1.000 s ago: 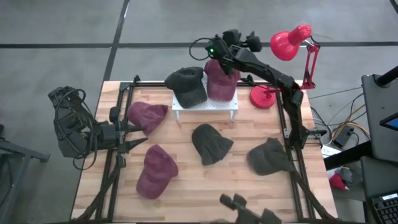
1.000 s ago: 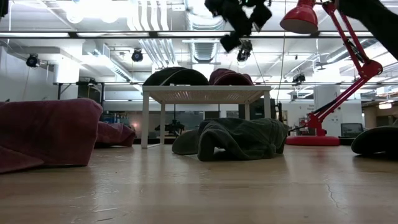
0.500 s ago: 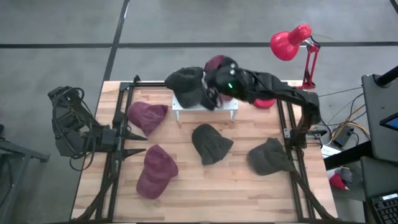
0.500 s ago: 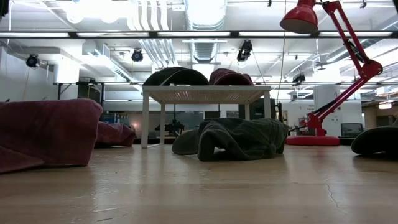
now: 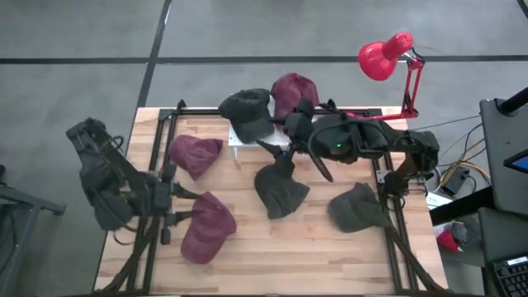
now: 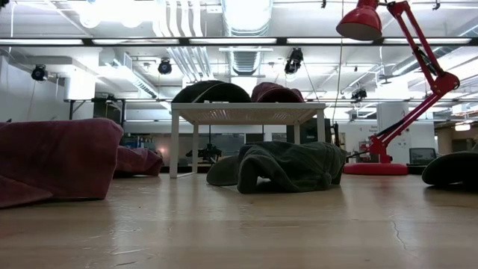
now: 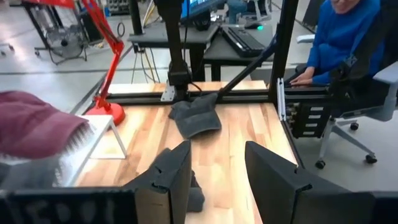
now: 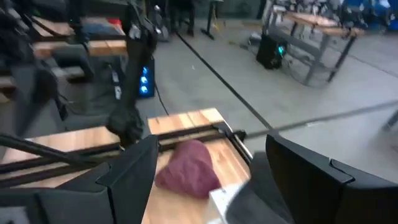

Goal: Pick & Place hat
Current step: Stack the left black cap on top of the black cap on the shelf

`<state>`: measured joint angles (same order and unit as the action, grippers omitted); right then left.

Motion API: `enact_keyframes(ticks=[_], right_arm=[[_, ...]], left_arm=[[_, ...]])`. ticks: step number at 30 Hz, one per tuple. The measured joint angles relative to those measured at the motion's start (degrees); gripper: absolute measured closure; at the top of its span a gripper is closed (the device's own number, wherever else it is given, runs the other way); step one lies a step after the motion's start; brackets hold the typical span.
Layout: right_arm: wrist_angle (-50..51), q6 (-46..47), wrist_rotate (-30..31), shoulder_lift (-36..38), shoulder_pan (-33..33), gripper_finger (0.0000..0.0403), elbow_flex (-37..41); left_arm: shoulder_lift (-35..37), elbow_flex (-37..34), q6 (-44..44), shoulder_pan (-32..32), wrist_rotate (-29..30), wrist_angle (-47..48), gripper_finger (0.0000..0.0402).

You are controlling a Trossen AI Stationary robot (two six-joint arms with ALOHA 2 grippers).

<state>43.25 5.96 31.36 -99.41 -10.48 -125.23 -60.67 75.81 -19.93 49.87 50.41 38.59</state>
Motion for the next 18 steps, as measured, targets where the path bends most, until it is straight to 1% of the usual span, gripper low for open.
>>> enact_keyframes(ticks=[2, 5, 7, 8, 11, 14, 16, 18], right_arm=[[-0.3, 1.4, -0.7, 0.0, -1.2, 0.0103, 0.0], [-0.1, 7.5, -3.3, 0.0, -3.0, 0.0099, 0.0], [-0.2, 10.8, -7.2, 0.0, -4.0, 0.0096, 0.0], [-0.2, 11.8, -10.0, 0.0, -4.2, 0.0095, 0.0], [-0.3, 13.4, -20.2, -0.5, -5.1, 0.0094, 0.1], [0.1, 13.2, -30.0, -1.6, -6.5, 0.0099, 0.8], [0.1, 13.3, -33.0, -2.3, -7.6, 0.0102, 1.6], [0.3, 13.7, -33.2, -3.0, -8.8, 0.0105, 2.7]], left_arm=[[-1.4, 0.0, -1.1, 0.0, 0.0, 0.0, 0.025], [-3.6, 0.0, -2.7, 0.0, 0.0, -0.1, 0.025], [-5.1, 0.0, -3.9, 0.0, -0.7, -0.1, 0.025], [-5.8, 0.0, -4.3, 0.1, -1.7, -0.1, 0.025], [-7.5, 0.0, -5.0, 0.7, -6.7, 0.9, 0.025], [-9.3, 0.0, -9.9, 1.6, -11.5, 3.6, 0.025], [-10.4, 0.0, -14.9, 2.2, -15.3, 7.2, 0.025], [-11.4, 0.0, -20.9, 2.9, -18.6, 10.5, 0.025]])
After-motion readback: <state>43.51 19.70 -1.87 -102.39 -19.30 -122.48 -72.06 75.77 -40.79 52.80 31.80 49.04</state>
